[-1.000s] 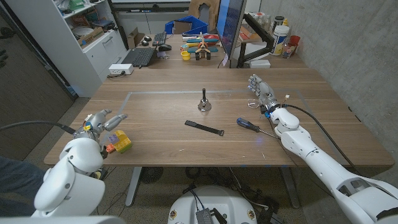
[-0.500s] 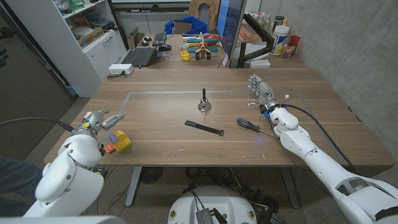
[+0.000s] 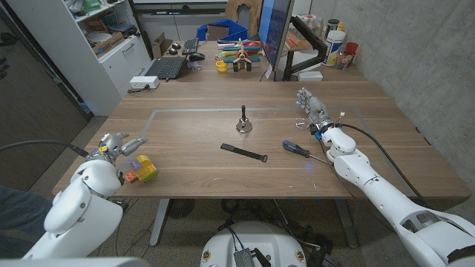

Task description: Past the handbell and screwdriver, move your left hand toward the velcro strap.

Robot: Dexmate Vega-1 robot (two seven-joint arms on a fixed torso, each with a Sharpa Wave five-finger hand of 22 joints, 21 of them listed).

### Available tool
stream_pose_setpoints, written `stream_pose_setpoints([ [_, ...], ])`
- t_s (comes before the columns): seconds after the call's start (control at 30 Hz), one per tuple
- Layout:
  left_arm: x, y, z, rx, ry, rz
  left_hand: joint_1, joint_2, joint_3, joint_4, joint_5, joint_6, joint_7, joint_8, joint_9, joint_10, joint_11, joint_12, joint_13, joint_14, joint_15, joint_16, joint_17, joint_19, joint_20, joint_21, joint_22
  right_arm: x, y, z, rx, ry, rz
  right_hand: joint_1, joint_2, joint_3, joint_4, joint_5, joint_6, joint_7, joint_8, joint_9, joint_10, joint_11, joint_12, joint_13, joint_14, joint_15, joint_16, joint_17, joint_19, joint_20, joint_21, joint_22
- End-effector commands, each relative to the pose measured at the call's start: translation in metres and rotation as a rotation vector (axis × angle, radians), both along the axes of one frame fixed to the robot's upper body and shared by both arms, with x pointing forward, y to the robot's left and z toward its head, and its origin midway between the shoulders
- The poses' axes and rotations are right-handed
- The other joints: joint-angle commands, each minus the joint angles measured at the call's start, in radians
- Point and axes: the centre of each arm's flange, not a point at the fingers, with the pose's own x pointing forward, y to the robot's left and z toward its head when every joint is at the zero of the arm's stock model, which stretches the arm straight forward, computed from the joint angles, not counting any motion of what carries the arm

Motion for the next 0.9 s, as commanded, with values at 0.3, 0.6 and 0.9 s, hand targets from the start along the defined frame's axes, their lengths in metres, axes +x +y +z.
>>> stream_pose_setpoints([
  [0.3,0.023,0.013,-0.011,-0.034,0.025,-0.028,0.013,-0.002,0.001,-0.008,-0.004,0.014,0.001,0.004,0.002,0.007,-0.009,0.005,0.006,0.011,0.0,0.006,0.004,0.002,0.007,0.0,0.002,-0.003,0.0,0.003,-0.015,0.0,-0.021,0.014,0.0,0.005,-0.013,0.009,0.003,-0.005,-0.002,0.005,0.003,0.001,-0.001,0.003,0.009,-0.002,-0.004,-0.001,0.012,-0.003,-0.007,0.002],
  [0.6,0.024,0.013,-0.016,-0.04,0.024,-0.031,0.016,-0.002,0.0,-0.009,-0.005,0.019,0.002,0.004,0.002,0.008,-0.009,0.004,0.006,0.014,0.0,0.006,0.004,-0.001,0.009,-0.001,0.003,-0.004,0.004,0.007,-0.029,-0.006,-0.015,0.017,0.001,0.006,-0.016,0.009,0.005,-0.005,-0.001,0.005,0.003,0.001,-0.001,0.003,0.01,-0.002,-0.004,-0.002,0.014,-0.003,-0.009,0.002],
  [0.9,0.02,0.01,-0.016,-0.04,0.027,-0.019,0.017,-0.002,-0.001,-0.009,-0.005,0.022,0.001,0.003,0.002,0.011,-0.008,0.005,0.007,0.014,-0.001,0.006,0.005,0.002,0.009,0.0,0.003,-0.003,0.008,0.008,-0.037,-0.005,-0.001,0.02,0.003,0.007,-0.018,0.01,0.004,-0.005,-0.001,0.005,0.002,0.001,-0.001,0.003,0.01,-0.002,-0.004,-0.002,0.015,-0.003,-0.012,0.002],
])
